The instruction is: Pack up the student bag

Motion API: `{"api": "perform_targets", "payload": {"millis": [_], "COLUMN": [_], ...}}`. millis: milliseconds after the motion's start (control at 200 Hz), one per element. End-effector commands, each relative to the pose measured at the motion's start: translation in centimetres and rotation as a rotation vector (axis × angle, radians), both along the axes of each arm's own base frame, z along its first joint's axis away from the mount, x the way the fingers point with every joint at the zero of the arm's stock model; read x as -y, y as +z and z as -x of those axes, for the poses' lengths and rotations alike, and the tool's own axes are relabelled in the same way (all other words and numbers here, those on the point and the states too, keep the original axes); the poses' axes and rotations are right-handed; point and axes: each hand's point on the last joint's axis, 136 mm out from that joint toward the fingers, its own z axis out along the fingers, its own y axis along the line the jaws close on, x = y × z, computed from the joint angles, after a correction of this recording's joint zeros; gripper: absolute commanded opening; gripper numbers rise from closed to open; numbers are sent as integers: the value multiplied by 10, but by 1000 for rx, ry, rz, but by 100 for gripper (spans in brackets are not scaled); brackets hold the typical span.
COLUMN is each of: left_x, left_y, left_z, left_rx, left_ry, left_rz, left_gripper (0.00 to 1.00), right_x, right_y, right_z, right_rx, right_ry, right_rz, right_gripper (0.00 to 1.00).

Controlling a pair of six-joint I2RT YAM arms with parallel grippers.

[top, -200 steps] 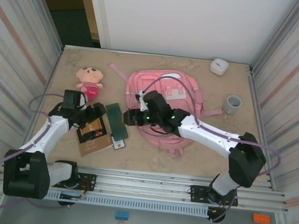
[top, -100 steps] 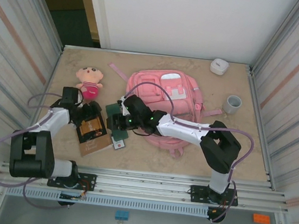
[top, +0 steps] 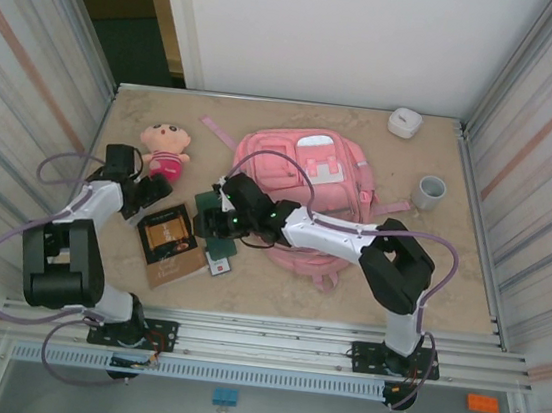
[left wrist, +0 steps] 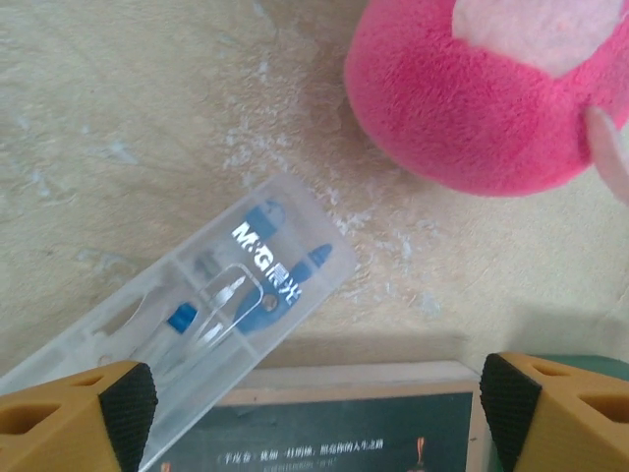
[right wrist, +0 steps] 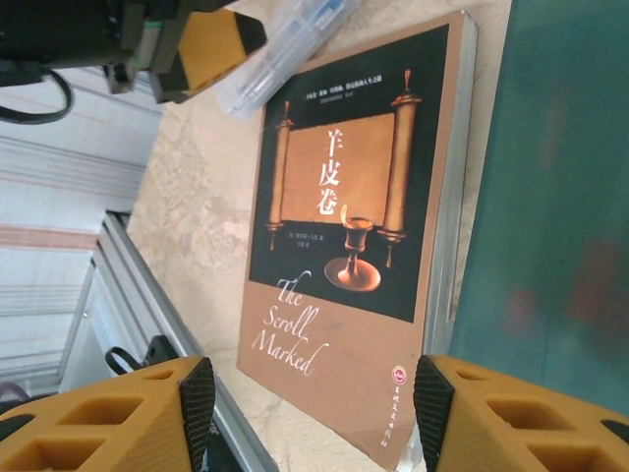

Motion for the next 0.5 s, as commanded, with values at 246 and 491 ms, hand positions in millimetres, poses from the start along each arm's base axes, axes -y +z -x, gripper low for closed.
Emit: {"api": "perform_targets", "payload": {"millis": [246,491], "left_x": [17,21], "left_y": [20,1], "left_z": [75,86], "left_rx": [-19,-68], "left_ry": [14,60], "left_rz": [62,152], "left_gripper": [89,89], "right_x": [-24,-24], "right_y": [-37,-67], "right_z": [22,18], "right_rx": [5,-31], "right_ry": [138,161], "right_rz": [209,344], "right_gripper": [57,59]}}
